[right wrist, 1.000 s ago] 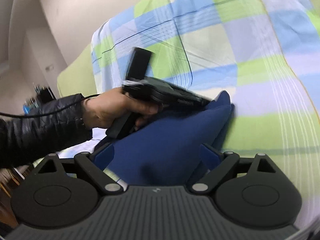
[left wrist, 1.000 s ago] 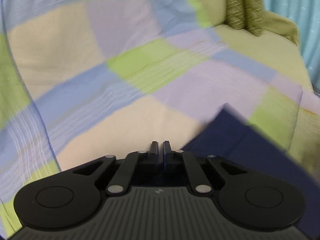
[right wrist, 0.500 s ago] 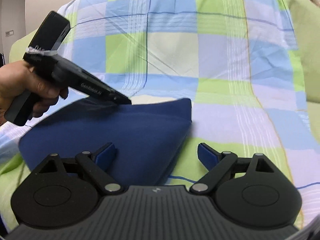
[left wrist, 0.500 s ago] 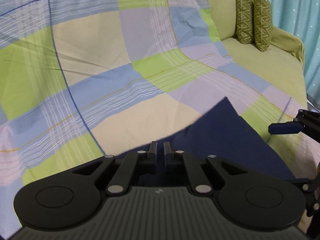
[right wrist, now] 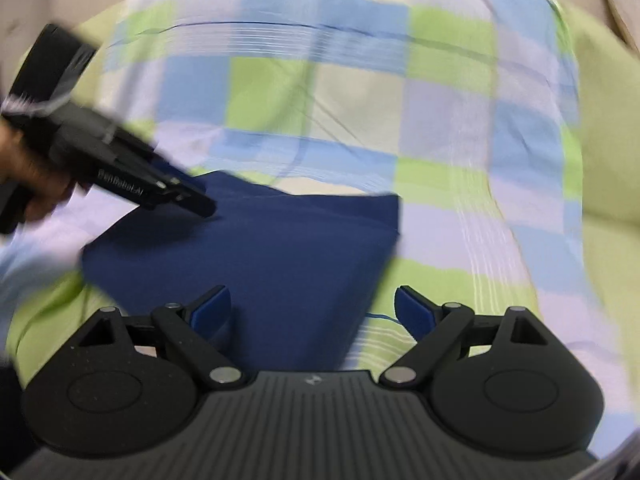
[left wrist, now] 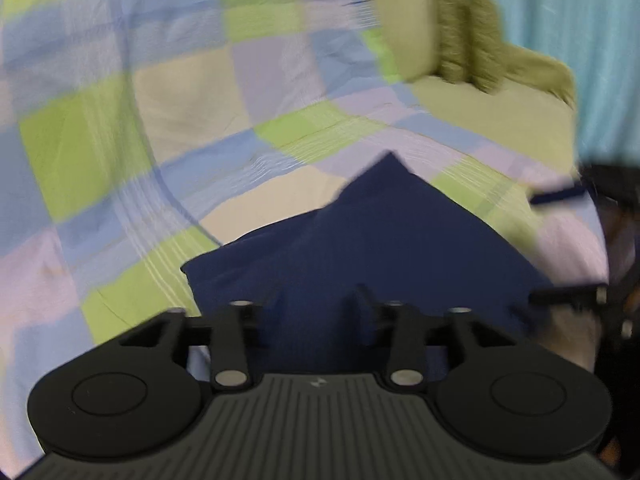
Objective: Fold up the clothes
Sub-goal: 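Grasp the folded top's end with both grippers side by side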
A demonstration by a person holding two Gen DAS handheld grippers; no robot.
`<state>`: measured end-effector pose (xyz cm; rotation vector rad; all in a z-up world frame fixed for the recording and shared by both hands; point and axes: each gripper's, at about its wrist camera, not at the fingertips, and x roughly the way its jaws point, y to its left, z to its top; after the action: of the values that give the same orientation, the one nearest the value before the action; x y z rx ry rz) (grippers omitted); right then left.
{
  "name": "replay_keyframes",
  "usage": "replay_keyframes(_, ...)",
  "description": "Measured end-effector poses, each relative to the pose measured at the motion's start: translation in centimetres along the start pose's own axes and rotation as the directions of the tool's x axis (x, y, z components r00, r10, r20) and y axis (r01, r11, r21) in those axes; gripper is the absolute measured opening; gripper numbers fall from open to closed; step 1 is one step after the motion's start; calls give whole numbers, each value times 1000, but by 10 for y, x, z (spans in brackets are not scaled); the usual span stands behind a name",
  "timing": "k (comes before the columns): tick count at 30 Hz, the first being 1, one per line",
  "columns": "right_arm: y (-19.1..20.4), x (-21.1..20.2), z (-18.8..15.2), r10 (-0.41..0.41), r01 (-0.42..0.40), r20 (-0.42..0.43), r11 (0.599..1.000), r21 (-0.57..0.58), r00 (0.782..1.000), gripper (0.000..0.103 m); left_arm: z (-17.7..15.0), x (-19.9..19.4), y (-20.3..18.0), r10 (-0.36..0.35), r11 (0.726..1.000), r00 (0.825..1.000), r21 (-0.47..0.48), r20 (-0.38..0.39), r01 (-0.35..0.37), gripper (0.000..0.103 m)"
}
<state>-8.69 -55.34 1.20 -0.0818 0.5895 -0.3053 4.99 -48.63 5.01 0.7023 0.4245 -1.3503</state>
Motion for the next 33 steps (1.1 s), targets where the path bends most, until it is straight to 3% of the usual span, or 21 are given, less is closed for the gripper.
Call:
replay_keyframes(1, 7, -4, -2, -5, 5, -2, 999, -52, 1000, 87, -4, -5, -6, 0, 999, 1000, 36, 5, 0, 56)
replay_keyframes(3, 38, -16, -10, -31, 27, -10, 964, -263, 999, 87, -29, -24, -40, 10, 977, 999, 215, 38, -18, 57)
replay_keyframes(6, 76, -20, -26, -74, 59, -9, 855, -515, 997, 84, -47, -24, -68, 78, 938, 996, 337, 33, -85, 57)
replay_keyframes(8, 90, -8, -32, -103, 72, -18, 793, -605, 994, 66, -54, -16, -79, 116, 916, 993, 383, 31, -119, 57)
replay_keyframes(9, 97, -1, -34, -118, 74, -26, 761, -645, 993, 65, -57, -11, -85, 134, 901, 990, 412, 42, -140, 58)
replay_keyframes(10, 101, 6, -35, -122, 67, -37, 744, -665, 992, 65, -58, -9, -87, 141, 894, 989, 423, 46, -147, 58)
replay_keyframes(13, 110, 25, -35, -128, 50, -55, 697, -715, 990, 65, -62, 1, -98, 174, 837, 983, 516, 62, -181, 61)
replay_keyframes(15, 117, 40, -35, -135, 42, -62, 654, -756, 989, 65, -69, 6, -112, 202, 750, 975, 625, 93, -215, 61)
replay_keyframes(16, 119, 44, -35, -135, 41, -60, 642, -766, 989, 66, -70, 10, -117, 212, 721, 973, 657, 95, -221, 61)
replay_keyframes(19, 119, 54, -32, -131, 42, -54, 634, -772, 990, 68, -73, 28, -123, 248, 681, 965, 694, 80, -233, 62)
replay_keyframes(24, 110, 61, -32, -162, 57, -53, 606, -793, 985, 69, -84, 35, -112, 276, 667, 957, 699, 90, -258, 61)
replay_keyframes(26, 98, 60, -36, -195, 80, -51, 605, -792, 979, 69, -90, 34, -109, 303, 647, 949, 711, 92, -275, 61)
replay_keyframes(28, 91, 60, -38, -204, 87, -49, 607, -790, 978, 69, -90, 39, -113, 327, 609, 941, 741, 90, -282, 61)
replay_keyframes(30, 94, 61, -39, -208, 91, -39, 579, -810, 977, 69, -88, 45, -115, 349, 576, 933, 766, 86, -286, 65)
replay_keyframes(33, 104, 68, -38, -210, 98, -16, 522, -848, 978, 68, -82, 52, -109, 353, 576, 933, 771, 65, -271, 68)
